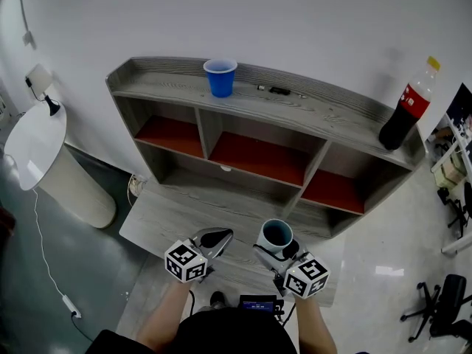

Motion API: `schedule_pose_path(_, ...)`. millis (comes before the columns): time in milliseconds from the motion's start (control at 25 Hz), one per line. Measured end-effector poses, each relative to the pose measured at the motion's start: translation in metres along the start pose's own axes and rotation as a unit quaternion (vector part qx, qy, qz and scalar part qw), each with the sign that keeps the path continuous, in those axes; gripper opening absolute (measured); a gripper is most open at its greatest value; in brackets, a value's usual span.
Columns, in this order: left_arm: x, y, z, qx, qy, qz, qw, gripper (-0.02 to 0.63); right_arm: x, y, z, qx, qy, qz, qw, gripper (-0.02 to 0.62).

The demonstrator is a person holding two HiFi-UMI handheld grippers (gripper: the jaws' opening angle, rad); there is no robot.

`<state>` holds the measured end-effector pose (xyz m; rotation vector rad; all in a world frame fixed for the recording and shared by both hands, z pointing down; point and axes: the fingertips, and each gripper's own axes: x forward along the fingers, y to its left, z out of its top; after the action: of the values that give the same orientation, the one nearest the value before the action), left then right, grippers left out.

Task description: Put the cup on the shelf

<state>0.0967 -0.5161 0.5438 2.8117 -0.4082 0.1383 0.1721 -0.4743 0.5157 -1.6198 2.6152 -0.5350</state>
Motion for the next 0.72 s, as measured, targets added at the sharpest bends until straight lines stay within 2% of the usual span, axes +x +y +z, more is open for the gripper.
schedule_pose_path(240,0.005,-0.010,0.013,0.007,-0.010,0.015,0.9998,0.000,-0.004,-0.001,0.013,-0.015,0.000,0.036,0.999,0.360)
schedule_pose_path(440,0.006,-0.007,0.039,0.019,-0.024,0.021,0.9993,0.000,0.009,0.006,0.046,-0.033,-0.021,0.056,0.998,0.360)
schedule_pose_path(560,0.012,0.003,0.061,0.024,-0.035,0.024,0.9988,0.001,0.022,0.005,0.073,-0.056,-0.037,0.060,0.996,0.360)
schedule_pose_path(720,0.020,0.021,0.089,0.013,-0.052,0.015,0.9985,0.002,0.045,-0.003,0.104,-0.072,-0.057,0.042,0.995,0.360)
